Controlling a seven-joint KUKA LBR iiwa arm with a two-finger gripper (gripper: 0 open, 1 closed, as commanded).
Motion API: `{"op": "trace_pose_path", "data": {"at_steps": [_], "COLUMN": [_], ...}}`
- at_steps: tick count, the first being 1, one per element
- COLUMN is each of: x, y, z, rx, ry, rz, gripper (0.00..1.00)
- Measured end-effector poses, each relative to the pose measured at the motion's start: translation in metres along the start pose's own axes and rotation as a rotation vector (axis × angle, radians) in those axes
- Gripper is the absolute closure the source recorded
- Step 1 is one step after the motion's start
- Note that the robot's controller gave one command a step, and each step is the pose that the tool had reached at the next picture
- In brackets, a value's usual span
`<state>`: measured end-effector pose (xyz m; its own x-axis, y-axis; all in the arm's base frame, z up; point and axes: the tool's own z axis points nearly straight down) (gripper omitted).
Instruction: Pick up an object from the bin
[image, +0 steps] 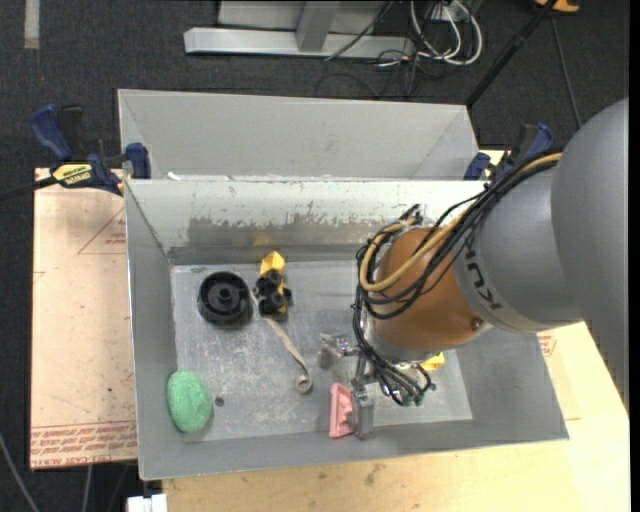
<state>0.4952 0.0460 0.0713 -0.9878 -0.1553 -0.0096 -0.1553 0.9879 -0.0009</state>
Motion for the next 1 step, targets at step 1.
{"op": "trace_pose_path", "data": {"at_steps": [1], "x": [0.0111], "y": [0.009], "z": [-0.0013], "rx": [-0.002], "ry": [0.011], "rz": [0.258], "gripper": [1.0]}}
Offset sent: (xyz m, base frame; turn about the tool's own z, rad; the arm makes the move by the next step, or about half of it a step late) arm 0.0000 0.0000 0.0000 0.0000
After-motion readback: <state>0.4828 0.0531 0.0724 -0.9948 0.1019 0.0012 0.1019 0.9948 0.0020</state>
